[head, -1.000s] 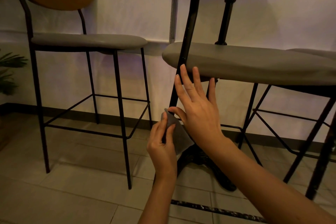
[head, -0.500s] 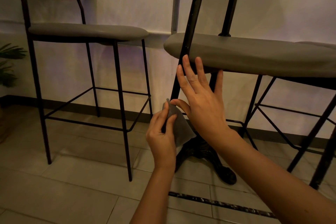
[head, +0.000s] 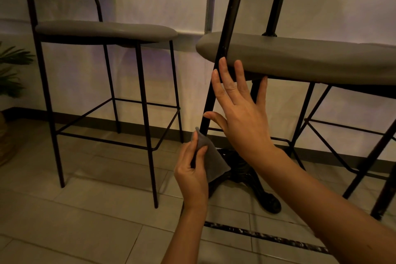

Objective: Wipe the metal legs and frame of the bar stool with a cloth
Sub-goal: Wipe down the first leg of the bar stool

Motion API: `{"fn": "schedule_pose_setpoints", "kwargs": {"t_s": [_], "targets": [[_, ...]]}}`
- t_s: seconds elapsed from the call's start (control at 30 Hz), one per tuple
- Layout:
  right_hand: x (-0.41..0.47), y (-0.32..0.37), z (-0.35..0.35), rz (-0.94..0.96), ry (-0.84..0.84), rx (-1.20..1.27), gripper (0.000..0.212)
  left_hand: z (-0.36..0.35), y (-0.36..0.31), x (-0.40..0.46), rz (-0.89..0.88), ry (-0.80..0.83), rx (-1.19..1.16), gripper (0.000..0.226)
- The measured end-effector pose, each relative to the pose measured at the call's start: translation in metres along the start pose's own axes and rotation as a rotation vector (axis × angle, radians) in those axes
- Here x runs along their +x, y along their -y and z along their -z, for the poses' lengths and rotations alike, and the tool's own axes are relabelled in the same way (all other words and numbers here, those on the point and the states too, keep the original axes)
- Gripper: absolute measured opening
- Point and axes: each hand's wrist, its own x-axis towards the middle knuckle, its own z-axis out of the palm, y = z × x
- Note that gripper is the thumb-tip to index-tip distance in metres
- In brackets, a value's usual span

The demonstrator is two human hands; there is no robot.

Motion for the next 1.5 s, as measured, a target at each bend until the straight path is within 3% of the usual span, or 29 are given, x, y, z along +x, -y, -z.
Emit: {"fn": "schedule_pose_setpoints", "kwargs": {"t_s": [0.33, 0.67, 1.1, 1.5], "targets": [[0.0, 0.0, -0.001, 0.004, -0.016, 0.008, 0.077, -0.006, -0.007, 0.008, -0.038, -0.029, -0.019, 0.035], [-0.002, 0.001, -0.005, -0.014, -0.011, 0.02, 0.074, 0.011, 0.012, -0.017, 0.154, -0.061, -0.078, 0.036], [-0.003, 0.002, -0.005, -0.015, -0.005, 0.017, 0.074, 0.001, 0.007, -0.012, 0.096, -0.076, -0.046, 0.035], [-0.004, 0.002, -0.006, -0.02, 0.005, 0.031, 0.075, 0.016, 0.011, -0.024, 0.22, -0.071, -0.03, 0.034]]}}
